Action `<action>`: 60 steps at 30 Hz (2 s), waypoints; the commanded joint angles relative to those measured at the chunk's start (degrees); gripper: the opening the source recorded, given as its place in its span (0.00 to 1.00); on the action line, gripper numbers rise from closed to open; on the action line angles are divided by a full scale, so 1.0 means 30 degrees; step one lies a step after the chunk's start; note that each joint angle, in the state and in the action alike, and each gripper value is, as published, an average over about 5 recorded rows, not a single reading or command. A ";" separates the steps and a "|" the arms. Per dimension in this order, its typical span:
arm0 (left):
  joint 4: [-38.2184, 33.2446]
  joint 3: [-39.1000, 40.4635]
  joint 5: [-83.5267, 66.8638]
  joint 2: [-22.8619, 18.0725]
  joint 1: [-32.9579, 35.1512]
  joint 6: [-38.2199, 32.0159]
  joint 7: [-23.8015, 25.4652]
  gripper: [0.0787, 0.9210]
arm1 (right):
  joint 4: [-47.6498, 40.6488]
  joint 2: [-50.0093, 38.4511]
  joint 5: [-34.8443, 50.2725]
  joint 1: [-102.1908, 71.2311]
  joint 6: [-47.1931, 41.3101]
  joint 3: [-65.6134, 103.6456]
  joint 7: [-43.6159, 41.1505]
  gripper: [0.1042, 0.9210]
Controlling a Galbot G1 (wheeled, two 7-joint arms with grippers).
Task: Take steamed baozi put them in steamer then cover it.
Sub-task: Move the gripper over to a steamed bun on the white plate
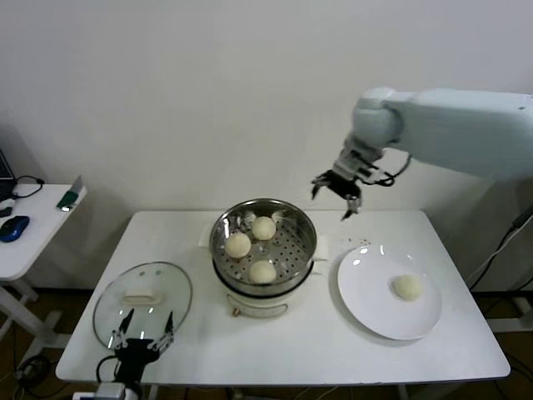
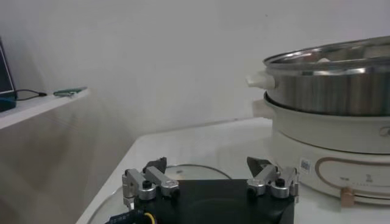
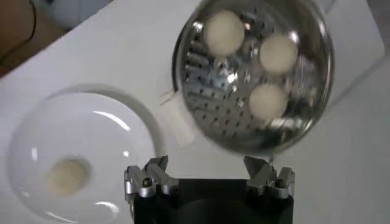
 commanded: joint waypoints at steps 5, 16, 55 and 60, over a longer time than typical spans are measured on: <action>0.0234 0.0139 0.0087 -0.0055 -0.0234 0.0054 0.0000 0.88 | 0.0660 -0.7355 0.1757 -0.1634 -0.4978 -0.3510 0.1145 0.88; 0.0001 -0.0014 0.0122 -0.0091 0.0118 0.0044 -0.0023 0.88 | -0.2196 -0.7181 -0.2044 -0.8427 -0.4943 0.1580 0.1113 0.88; 0.0201 0.0048 0.0514 -0.0411 0.0499 -0.0142 -0.0073 0.88 | -0.6419 -0.4073 -0.4781 -1.4719 -0.5347 0.7830 0.1884 0.84; 0.0203 0.0070 0.0506 -0.0408 0.0431 -0.0131 -0.0071 0.88 | -0.6129 -0.4247 -0.4646 -1.3752 -0.5176 0.7184 0.1479 0.77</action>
